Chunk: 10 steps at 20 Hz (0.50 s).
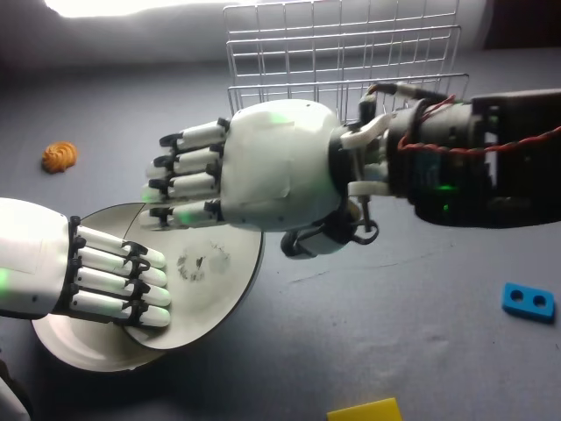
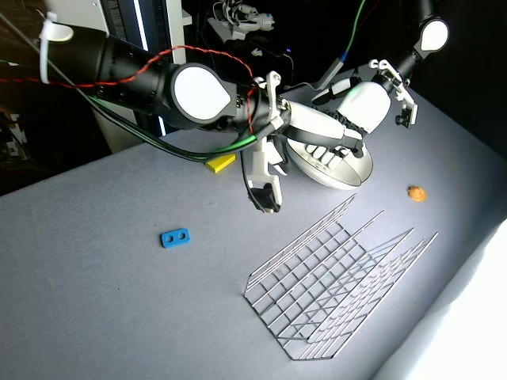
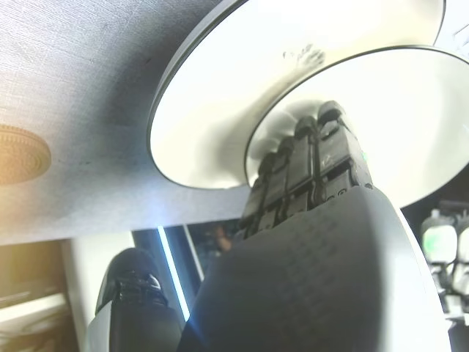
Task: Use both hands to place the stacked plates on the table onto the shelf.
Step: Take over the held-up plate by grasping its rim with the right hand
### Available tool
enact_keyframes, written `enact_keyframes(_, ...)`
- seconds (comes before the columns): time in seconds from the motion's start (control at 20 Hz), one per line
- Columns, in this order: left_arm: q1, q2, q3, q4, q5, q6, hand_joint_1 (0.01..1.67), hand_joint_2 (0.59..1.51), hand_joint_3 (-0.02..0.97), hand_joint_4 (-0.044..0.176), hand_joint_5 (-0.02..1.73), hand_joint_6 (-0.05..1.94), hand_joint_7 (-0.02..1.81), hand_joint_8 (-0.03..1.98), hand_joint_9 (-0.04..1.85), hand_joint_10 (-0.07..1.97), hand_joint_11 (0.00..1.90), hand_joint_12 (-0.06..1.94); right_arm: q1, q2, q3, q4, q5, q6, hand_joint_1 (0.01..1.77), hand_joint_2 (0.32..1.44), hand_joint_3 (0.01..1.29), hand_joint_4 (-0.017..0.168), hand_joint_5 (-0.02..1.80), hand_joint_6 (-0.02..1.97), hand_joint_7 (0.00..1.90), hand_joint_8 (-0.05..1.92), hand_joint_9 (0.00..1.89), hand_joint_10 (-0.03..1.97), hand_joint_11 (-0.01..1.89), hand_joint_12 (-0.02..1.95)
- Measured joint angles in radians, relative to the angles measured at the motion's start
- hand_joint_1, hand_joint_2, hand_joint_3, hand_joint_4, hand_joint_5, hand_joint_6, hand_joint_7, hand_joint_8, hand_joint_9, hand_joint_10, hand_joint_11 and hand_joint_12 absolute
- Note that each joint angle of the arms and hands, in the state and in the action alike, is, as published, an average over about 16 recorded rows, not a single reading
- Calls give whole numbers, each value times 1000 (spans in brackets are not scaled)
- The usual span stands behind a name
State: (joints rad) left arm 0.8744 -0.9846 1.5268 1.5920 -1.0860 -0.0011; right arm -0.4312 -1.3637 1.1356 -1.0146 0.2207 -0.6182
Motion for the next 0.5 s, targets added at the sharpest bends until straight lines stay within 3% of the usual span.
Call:
enact_keyframes(0.25,0,-2,3,0,-1,0,14,1009,20,-7,-11,-28,-13,-24,6,5,15,-11,-17,-68,66,0,4,-17,1058,978,16,7,39,21,29,15,54,6,12,369)
enact_keyframes(0.5,0,-4,5,0,-3,0,14,1009,20,-7,-12,-27,-13,-23,4,5,15,-11,-31,-118,111,0,13,-27,1084,980,16,7,166,18,181,14,206,22,87,549)
